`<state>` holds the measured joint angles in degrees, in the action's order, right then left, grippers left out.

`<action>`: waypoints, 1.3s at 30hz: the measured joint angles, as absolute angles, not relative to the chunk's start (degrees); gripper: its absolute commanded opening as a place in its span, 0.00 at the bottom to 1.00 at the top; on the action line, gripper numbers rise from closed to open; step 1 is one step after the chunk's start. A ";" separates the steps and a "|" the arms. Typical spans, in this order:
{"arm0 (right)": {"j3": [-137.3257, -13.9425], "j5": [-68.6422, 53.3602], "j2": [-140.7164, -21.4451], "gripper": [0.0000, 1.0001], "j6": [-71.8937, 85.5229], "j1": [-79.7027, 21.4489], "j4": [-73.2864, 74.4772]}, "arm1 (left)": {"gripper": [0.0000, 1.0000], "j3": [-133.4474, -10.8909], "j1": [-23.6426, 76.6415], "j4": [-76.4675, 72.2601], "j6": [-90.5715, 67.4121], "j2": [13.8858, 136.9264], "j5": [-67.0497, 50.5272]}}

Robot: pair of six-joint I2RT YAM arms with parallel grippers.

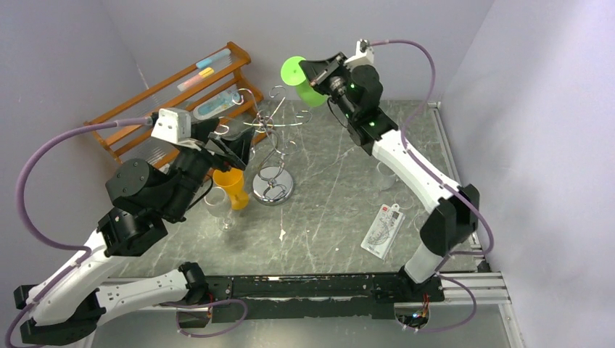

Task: Place the wine glass upside down on the wine glass rack

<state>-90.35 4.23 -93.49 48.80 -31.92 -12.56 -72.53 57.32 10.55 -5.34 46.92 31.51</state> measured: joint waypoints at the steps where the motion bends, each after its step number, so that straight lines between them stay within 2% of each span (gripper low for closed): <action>1: -91.85 3.73 -94.98 0.00 48.97 -31.94 -12.75 | 0.91 -72.44 57.32 10.66 -5.34 46.68 31.88; 6: -100.40 -0.54 -103.53 0.00 49.89 -31.97 -12.91 | 0.91 -70.65 57.32 11.09 -5.43 45.95 33.95; 20: -111.77 -13.96 -116.03 0.00 52.18 -32.29 -10.70 | 0.92 -66.76 57.32 13.21 -7.75 45.21 40.86; 39: -115.33 -20.40 -115.15 0.00 49.67 -32.42 2.87 | 0.92 -65.82 57.32 13.61 -8.40 45.21 43.20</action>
